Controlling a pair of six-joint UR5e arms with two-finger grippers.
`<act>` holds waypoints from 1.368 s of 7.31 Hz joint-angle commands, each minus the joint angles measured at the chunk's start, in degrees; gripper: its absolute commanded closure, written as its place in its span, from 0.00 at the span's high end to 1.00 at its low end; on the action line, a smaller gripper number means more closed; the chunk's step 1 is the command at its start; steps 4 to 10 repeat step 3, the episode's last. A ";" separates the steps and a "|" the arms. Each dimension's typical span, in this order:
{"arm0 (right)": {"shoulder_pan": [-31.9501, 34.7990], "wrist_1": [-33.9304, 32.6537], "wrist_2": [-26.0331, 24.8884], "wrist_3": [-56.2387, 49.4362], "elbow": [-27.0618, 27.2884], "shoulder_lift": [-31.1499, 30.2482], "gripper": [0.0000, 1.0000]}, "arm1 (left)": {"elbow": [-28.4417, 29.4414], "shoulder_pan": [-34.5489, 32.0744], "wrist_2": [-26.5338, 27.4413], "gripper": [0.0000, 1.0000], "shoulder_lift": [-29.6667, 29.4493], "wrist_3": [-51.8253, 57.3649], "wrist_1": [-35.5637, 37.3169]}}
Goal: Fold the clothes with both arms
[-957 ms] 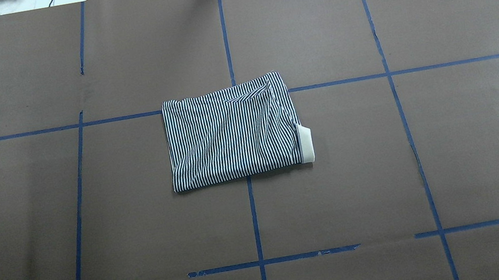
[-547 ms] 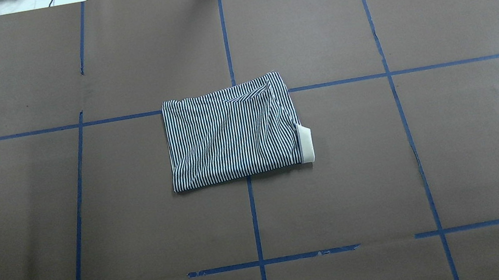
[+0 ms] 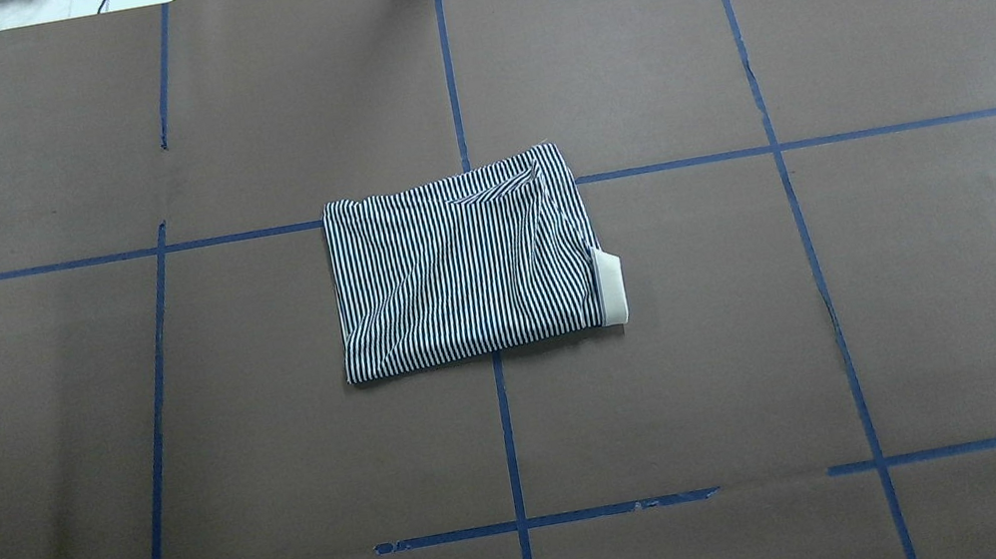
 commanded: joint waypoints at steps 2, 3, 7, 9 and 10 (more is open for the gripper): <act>0.00 0.00 -0.10 0.07 0.00 -0.04 1.00 | 0.00 0.00 0.00 1.00 -0.09 0.00 -0.14; 0.00 0.00 -0.10 0.07 0.00 -0.04 1.00 | 0.09 0.00 0.00 1.00 0.00 -0.09 -1.36; 0.00 0.00 -0.10 0.07 0.00 -0.04 1.00 | 0.09 0.00 0.00 1.00 0.00 -0.09 -1.36; 0.00 0.00 -0.10 0.07 0.00 -0.04 1.00 | 0.09 0.00 0.00 1.00 0.00 -0.09 -1.36; 0.00 0.00 -0.10 0.07 0.00 -0.04 1.00 | 0.09 0.00 0.00 1.00 0.00 -0.09 -1.36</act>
